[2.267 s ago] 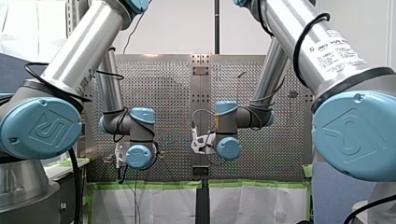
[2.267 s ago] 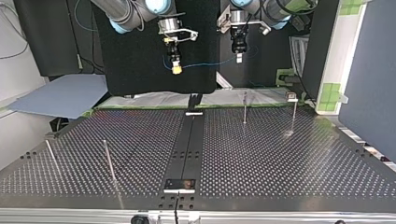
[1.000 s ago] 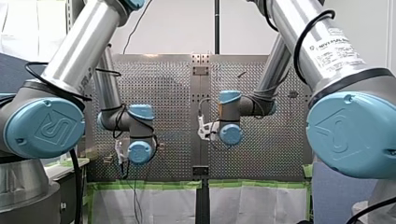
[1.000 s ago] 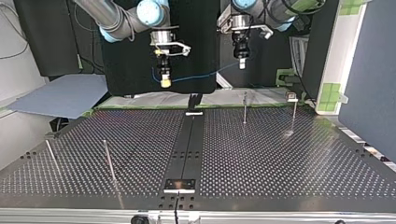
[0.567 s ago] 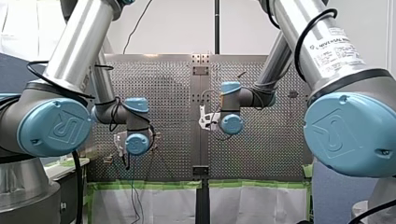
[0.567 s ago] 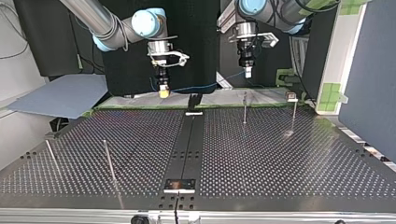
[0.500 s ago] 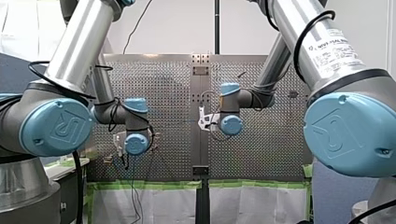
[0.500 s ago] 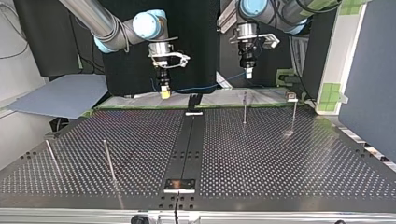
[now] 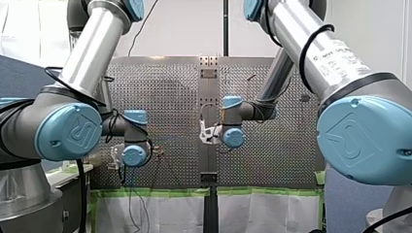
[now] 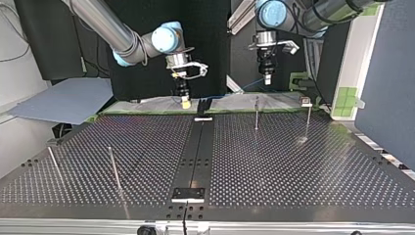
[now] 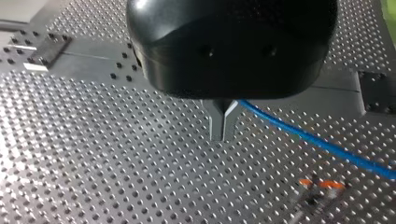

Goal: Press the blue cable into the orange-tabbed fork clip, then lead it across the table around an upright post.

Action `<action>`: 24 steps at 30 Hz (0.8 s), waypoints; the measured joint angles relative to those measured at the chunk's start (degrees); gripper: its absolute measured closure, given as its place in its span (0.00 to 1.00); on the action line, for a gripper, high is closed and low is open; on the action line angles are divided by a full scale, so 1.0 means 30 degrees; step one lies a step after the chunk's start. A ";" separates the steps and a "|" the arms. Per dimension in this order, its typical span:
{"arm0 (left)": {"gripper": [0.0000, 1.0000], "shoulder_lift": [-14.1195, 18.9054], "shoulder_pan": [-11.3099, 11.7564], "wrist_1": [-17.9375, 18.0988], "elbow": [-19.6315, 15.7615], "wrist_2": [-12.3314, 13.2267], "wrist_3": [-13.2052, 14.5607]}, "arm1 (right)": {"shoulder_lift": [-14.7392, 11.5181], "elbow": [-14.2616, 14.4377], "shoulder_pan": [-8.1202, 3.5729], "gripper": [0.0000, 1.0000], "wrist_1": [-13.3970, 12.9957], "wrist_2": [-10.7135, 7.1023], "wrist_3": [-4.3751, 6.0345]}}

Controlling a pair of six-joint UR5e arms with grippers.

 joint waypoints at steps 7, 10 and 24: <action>1.00 -0.1158 0.0192 0.0265 0.0000 0.0099 -0.0065 | 0.1267 -0.1264 0.0189 1.00 0.0656 0.0315 -0.0486; 1.00 -0.1553 0.0203 0.0294 0.0000 0.0146 -0.0073 | 0.1754 -0.1753 0.0220 1.00 0.1116 0.0601 -0.0585; 1.00 -0.1765 0.0231 0.1021 0.0000 0.1150 0.0396 | 0.3821 -0.2144 0.0336 1.00 0.2872 0.2627 -0.0923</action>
